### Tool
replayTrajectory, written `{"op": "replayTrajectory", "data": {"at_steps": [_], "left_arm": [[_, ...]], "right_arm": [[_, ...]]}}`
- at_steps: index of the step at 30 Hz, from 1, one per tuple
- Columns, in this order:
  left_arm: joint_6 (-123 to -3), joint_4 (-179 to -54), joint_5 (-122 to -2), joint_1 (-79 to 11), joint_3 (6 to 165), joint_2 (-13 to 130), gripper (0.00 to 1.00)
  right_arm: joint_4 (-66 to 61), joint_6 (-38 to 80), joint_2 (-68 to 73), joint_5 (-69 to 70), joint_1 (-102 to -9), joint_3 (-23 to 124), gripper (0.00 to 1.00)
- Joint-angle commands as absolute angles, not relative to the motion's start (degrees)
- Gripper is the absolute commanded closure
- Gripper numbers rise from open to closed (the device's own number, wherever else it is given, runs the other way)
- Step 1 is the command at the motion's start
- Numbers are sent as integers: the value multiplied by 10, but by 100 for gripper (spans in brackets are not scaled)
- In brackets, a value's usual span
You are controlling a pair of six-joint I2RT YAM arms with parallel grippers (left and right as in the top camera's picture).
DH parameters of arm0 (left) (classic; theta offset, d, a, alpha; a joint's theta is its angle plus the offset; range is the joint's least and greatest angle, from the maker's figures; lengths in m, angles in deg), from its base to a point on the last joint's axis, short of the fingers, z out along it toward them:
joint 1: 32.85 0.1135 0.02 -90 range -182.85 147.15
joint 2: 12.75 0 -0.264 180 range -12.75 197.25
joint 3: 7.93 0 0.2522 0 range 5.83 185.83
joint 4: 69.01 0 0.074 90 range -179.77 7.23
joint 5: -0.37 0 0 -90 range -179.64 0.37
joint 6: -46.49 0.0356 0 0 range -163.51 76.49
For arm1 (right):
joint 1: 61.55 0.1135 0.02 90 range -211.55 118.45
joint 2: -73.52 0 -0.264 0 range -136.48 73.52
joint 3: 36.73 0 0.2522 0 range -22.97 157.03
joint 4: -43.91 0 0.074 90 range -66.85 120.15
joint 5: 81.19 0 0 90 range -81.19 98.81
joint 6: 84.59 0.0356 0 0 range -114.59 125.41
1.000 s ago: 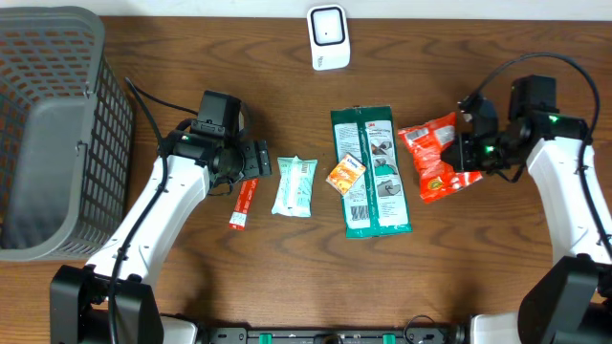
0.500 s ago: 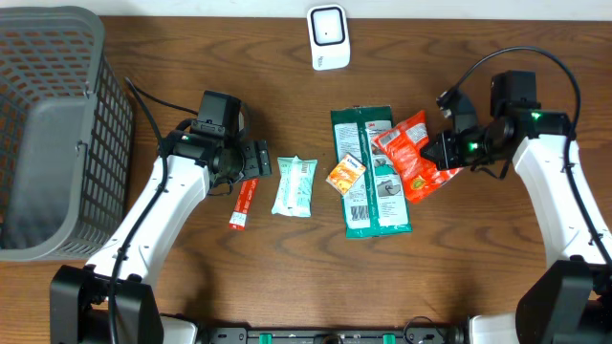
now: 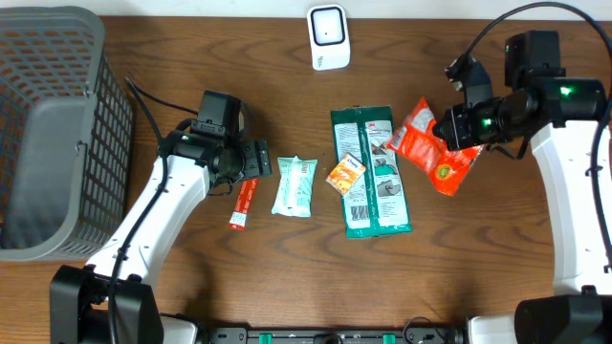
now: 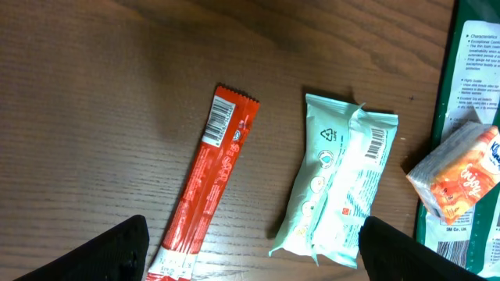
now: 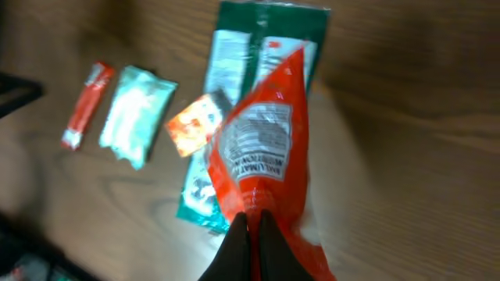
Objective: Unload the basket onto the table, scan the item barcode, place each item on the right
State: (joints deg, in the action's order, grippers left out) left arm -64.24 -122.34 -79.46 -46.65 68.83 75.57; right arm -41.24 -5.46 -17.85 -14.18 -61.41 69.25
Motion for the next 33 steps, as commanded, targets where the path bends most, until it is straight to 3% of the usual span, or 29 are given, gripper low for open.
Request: {"op": "replayTrajectory", "data": {"at_steps": [1,10,16,17,18,22,24,28,33], "left_arm": [[-637,-1224,-798,-465,694,756,13],[-637,-1224,-798,-465,694,756,13],[-637,-1224,-798,-465,694,756,13],[-637,-1224,-798,-465,694,756,13],[-637,-1224,-798,-465,694,756,13],[-637,-1224,-798,-465,694,756,13],[-637,-1224,-798,-465,694,756,13],[-637,-1223,-798,-465,694,756,13],[-637,-1224,-798,-465,694,756,13]], "right_arm": [[-363,5,-179,-103,-612,630,99],[-102,188,-179,-103,-641,421,99],[-81,181,-178,-102,-653,390,97],[-92,171,-178,-102,-657,398,84],[-109,160,-178,-103,-662,411,62],[-179,98,-178,-118,-697,475,36],[-209,59,-178,-118,-715,505,29],[-202,-14,-181,-118,-745,529,26],[-176,-89,-221,-118,-743,529,16]]}}
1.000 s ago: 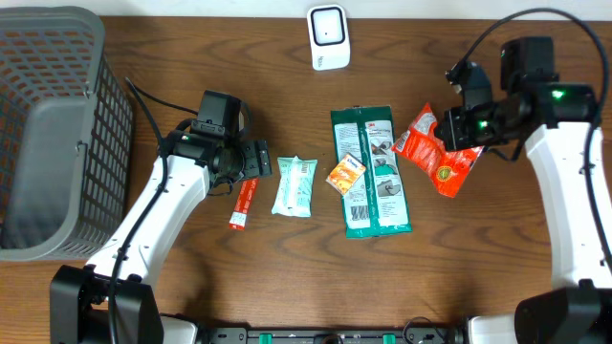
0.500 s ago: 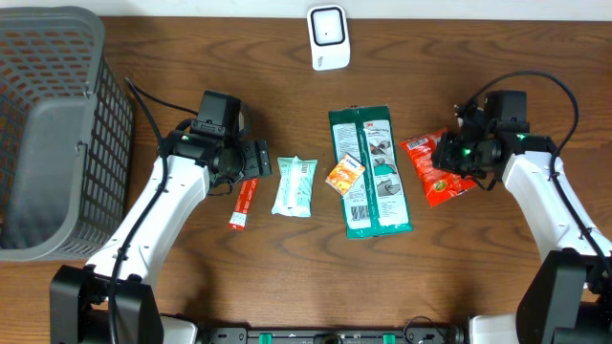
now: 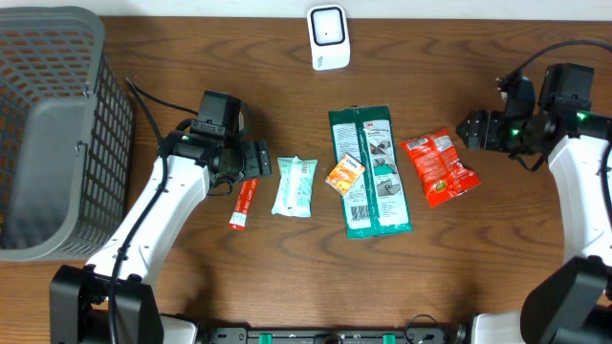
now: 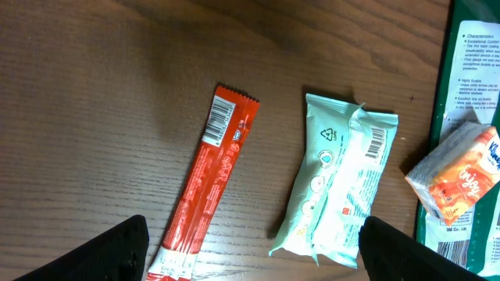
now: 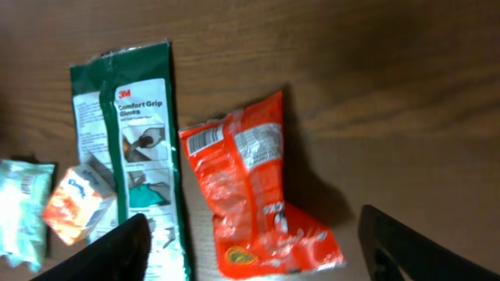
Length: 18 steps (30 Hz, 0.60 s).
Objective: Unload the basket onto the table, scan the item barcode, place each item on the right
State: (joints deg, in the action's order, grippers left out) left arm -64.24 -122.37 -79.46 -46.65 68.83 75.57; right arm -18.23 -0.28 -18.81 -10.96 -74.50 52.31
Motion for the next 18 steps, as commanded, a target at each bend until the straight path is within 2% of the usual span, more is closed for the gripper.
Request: {"op": "replayTrajectory", "data": {"at_steps": [1,5,11,18], "left_arm": [[-637,-1224,-798,-465,694,756,13],[-637,-1224,-798,-465,694,756,13],[-637,-1224,-798,-465,694,756,13],[-637,-1224,-798,-465,694,756,13]], "right_arm": [[-175,-100,-230,-119,-743,529,15],[-175,-120,-283,-119,-743,529,16],[-180,-120,-365,-141,-743,529,29],[-224,-152,-394,-162,-743,526,37]]}}
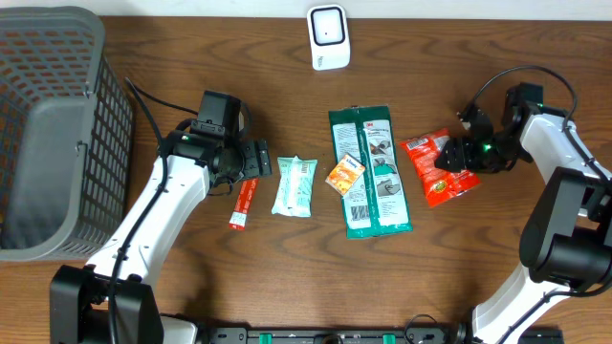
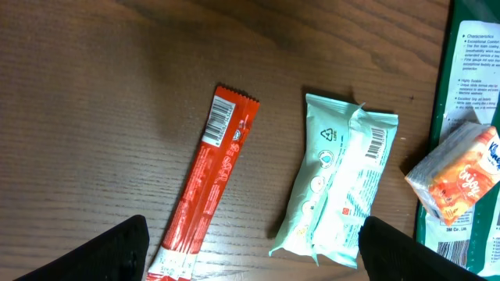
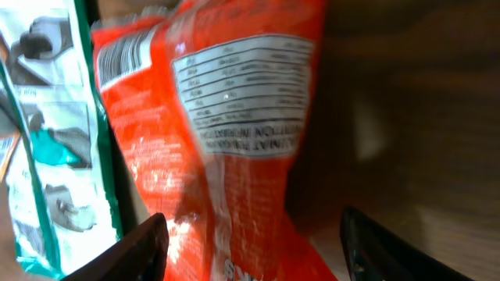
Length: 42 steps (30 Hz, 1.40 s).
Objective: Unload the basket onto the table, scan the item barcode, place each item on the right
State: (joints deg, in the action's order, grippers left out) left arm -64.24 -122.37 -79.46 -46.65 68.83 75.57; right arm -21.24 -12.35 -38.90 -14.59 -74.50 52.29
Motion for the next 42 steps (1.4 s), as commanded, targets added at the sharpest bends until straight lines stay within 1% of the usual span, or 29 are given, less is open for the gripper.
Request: {"op": "replayTrajectory", "data": {"at_steps": [1,3,5,6,9,11,13,18,23,27,33,38,42], "left_arm": [[-637,-1224,-798,-465,694,756,13],[-637,-1224,-798,-465,694,756,13],[-637,-1224,-798,-465,694,756,13],[-637,-1224,-798,-465,694,756,13],[-637,-1224,-798,-465,694,756,13],[-637,-1224,-798,-465,694,756,13],[-637,-1224,-798,-465,694,756,13],[-637,-1224,-798,-465,694,756,13],[-637,-1224,-798,-465,694,756,13],[-637,-1224,-798,-465,694,756,13],[-637,-1224,-798,-465,694,756,13],[-637,-1224,-798,-465,694,756,13],[-637,-1224,-798,-465,694,756,13]], "right_arm": [[-231,-152,-394,-160,-743,524,39],[-243,-152,-394,-162,-743,522,42],[-259,-152,-394,-161,-743,521,48],[-265,-152,-394,-161,-743,521,49],[-271,-140,-394,-161,-743,521,47],[-260,-137,-394,-161,-743,521,43],[-239,-137,-394,-158,-743,521,39],[-180,-133,-394,-151,-743,521,35],[-187,-113,-394,-152,-743,515,37],[-181,-114,-394,-150,-742,479,38],[-172,-113,-394,-147,-743,471,39],[-163,-113,-394,-145,-743,471,36],[-163,-113,-394,-146,-743,470,36]]}}
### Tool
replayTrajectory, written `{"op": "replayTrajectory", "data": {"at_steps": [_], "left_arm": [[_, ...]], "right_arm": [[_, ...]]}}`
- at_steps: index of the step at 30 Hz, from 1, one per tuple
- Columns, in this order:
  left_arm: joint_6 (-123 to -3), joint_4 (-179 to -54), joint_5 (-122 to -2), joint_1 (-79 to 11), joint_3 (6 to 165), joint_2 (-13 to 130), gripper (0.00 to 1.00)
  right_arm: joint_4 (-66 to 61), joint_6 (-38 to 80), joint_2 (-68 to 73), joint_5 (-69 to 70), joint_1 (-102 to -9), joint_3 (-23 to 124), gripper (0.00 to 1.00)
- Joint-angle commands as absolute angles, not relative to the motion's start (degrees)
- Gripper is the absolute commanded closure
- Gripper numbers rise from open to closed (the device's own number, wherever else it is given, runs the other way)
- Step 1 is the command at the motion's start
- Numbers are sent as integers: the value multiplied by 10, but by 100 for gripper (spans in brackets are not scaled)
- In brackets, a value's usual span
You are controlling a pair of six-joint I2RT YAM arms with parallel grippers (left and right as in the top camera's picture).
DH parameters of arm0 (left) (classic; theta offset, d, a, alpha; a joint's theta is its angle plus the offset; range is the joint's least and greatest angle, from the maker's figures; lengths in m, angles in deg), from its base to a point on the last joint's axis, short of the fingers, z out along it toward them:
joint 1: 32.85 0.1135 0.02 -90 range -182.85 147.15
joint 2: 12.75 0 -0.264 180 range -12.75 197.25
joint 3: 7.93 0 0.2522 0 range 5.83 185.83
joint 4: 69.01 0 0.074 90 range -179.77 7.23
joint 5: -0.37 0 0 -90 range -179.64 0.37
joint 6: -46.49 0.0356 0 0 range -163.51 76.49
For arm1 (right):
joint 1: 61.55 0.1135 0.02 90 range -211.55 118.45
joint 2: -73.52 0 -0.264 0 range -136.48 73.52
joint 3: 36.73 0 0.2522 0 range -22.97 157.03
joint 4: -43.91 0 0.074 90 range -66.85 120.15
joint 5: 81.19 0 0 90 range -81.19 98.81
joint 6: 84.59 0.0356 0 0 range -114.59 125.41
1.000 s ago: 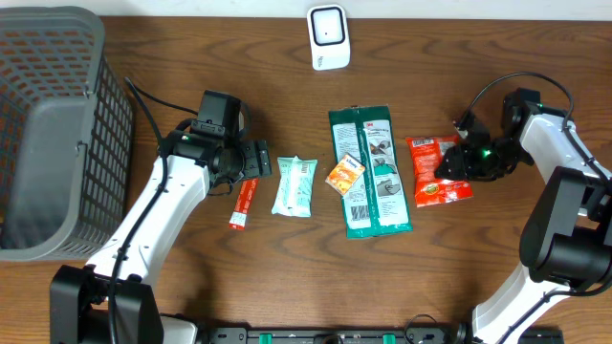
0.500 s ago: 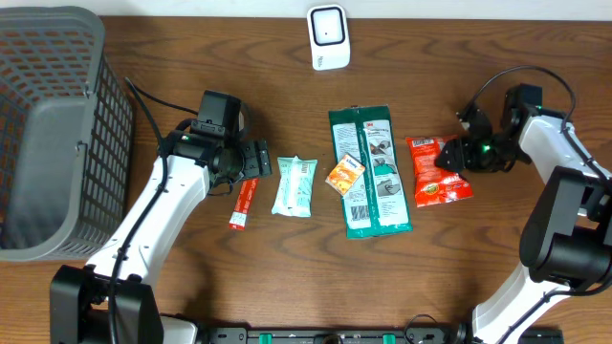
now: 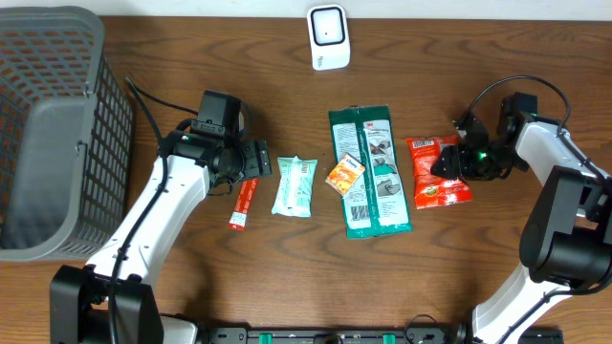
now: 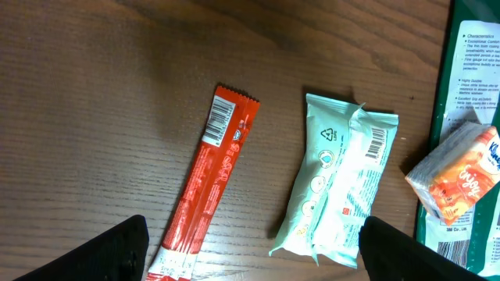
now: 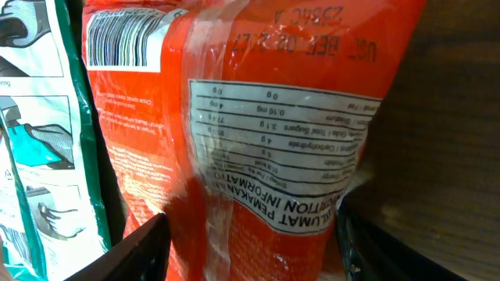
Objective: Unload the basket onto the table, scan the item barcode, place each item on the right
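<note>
A red snack bag [image 3: 440, 172] lies flat on the table, right of the green 3M glove pack [image 3: 371, 170]. My right gripper [image 3: 451, 162] is low over its right half, open. In the right wrist view the bag [image 5: 258, 125] fills the frame, barcode at upper left, and my right gripper [image 5: 254, 246] has a finger on either side of it. The white scanner [image 3: 328, 36] stands at the back middle. My left gripper [image 3: 252, 159] hangs open above the red stick pack [image 4: 211, 183] and the mint packet [image 4: 340, 183].
A grey mesh basket [image 3: 48, 124] fills the left end of the table. A small orange tissue packet [image 3: 345, 173] lies on the glove pack's left edge. The wood table [image 3: 497, 277] runs on in front.
The red bag lay slanted and now lies straight, closer to the glove pack. My right gripper has come a little left and closer onto it, still open. The left arm is unchanged.
My right gripper first held the red bag shut in its fingers above the table. Then the bag lay on the table with the gripper open, off to the right. It then stood open at the bag, and now straddles the straightened bag. The left arm never moved.
</note>
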State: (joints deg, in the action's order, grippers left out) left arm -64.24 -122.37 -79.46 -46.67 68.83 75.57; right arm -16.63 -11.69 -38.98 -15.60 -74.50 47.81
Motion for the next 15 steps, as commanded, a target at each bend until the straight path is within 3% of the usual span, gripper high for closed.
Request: {"op": "replayTrajectory", "data": {"at_steps": [1,6,10,14,15], "left_arm": [[-637,-1224,-798,-465,694,756,13],[-637,-1224,-798,-465,694,756,13],[-637,-1224,-798,-465,694,756,13],[-637,-1224,-798,-465,694,756,13],[-637,-1224,-798,-465,694,756,13]], "right_arm": [[-159,-113,-394,-146,-742,469,36],[-144,-105,-394,-146,-742,457,36],[-145,-98,-394,-146,-742,448,44],[-163,-94,-394,-155,-742,444,65],[-166,-94,-394,-155,-742,444,79]]}}
